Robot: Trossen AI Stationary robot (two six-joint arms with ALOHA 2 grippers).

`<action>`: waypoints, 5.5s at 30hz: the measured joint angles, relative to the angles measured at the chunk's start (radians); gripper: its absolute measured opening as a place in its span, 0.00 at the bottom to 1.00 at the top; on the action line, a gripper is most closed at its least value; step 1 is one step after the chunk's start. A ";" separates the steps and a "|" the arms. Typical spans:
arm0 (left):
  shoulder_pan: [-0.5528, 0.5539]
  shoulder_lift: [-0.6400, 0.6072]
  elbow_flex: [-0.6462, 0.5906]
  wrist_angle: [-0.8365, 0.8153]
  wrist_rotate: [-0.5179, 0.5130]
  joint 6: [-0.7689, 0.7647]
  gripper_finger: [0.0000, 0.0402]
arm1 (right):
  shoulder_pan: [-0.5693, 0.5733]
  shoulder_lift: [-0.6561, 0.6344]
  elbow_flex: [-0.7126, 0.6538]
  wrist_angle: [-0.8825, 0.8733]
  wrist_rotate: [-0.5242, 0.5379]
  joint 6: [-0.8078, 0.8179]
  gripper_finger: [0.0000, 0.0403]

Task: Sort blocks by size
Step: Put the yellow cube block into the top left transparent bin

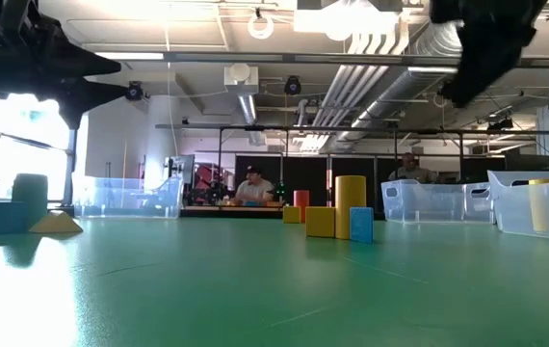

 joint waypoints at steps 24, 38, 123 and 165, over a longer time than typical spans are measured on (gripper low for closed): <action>-0.107 0.329 0.089 0.487 0.001 0.089 0.44 | 0.060 0.035 -0.443 1.262 -0.042 -0.745 0.62; -0.295 1.112 0.951 -0.606 -0.154 -0.143 0.32 | 0.005 0.035 -0.448 1.476 -0.105 -0.982 0.62; -0.671 1.595 0.901 -0.898 0.258 -1.071 0.58 | 0.007 0.035 -0.448 1.428 -0.112 -0.951 0.62; -0.523 1.593 0.805 -0.722 0.331 -1.309 0.70 | 0.007 0.035 -0.497 1.454 -0.111 -0.895 0.62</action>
